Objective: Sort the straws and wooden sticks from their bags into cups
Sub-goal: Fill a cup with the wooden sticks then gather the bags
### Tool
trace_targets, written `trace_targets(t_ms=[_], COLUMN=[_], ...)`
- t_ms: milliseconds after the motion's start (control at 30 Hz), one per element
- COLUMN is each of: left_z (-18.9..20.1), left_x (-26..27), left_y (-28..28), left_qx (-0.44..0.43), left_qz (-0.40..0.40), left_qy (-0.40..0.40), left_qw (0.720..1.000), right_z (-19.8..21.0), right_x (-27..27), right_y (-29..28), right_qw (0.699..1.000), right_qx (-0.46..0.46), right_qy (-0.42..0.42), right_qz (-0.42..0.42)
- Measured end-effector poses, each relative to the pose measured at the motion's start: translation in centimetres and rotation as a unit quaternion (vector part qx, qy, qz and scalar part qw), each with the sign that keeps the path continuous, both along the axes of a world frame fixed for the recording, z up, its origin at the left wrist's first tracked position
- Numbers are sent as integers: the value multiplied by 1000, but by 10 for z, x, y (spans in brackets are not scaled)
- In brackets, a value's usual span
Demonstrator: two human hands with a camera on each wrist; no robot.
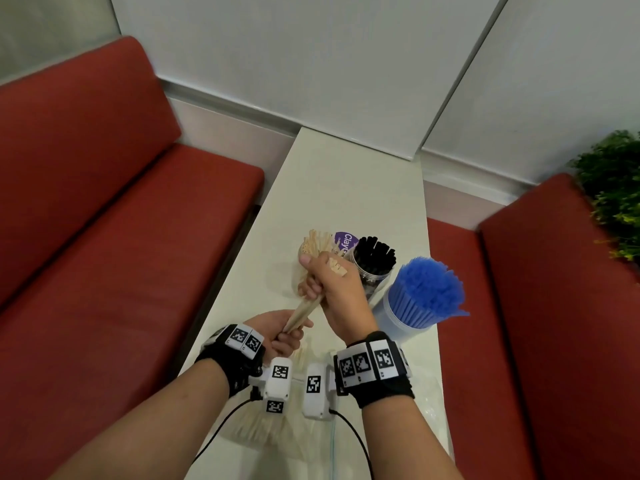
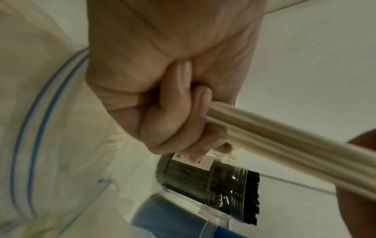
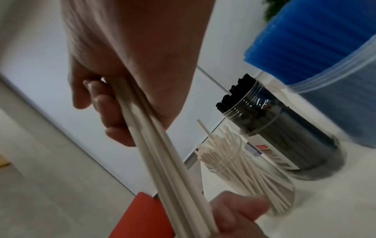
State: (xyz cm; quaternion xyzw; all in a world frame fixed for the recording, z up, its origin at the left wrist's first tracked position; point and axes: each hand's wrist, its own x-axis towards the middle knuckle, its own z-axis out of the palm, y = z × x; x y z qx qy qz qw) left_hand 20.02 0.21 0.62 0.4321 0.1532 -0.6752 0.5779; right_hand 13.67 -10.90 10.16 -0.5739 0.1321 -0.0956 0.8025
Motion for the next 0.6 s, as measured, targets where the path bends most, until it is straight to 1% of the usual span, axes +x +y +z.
trace_targets(t_ms=[67, 100, 167, 233, 267, 300, 333, 367, 400, 433, 500, 533, 567, 600], left_z=[4, 9, 19, 26, 27, 26, 24, 20, 18, 16, 10, 6, 2, -3], left_x=[2, 4, 12, 21, 25, 29, 32, 32, 31, 29, 23, 19, 16, 13], left_y=[-4, -9, -19, -23, -23, -22, -21, -20, -20, -21, -22, -23, -25, -26], left_qx=[11, 15, 37, 62, 76, 98, 129, 161, 189, 212, 246, 256, 261, 263], left_qz=[31, 47, 85, 116, 114, 94, 56, 0, -74, -153, -279, -321, -350, -372], left_qy=[-29, -61, -159, -257, -296, -329, -357, -380, -401, -428, -501, -530, -550, -563], left_qw=[999, 997, 983, 957, 945, 934, 923, 911, 893, 865, 782, 742, 712, 690], right_z=[6, 14, 37, 65, 78, 87, 93, 94, 90, 83, 60, 47, 33, 21], right_x=[9, 15, 30, 46, 54, 62, 69, 76, 82, 88, 96, 100, 102, 104], right_y=[-8, -14, -29, -47, -57, -65, -70, -73, -74, -74, -72, -72, -72, -72], right_qw=[1000, 999, 994, 982, 975, 967, 961, 957, 953, 950, 949, 950, 951, 953], right_qx=[-3, -17, -60, -98, -111, -123, -135, -147, -161, -176, -199, -205, -208, -208], right_qy=[-15, -26, -60, -101, -123, -141, -151, -156, -153, -139, -99, -79, -57, -33], right_qz=[-13, -24, -65, -123, -150, -172, -187, -197, -206, -215, -224, -222, -220, -217])
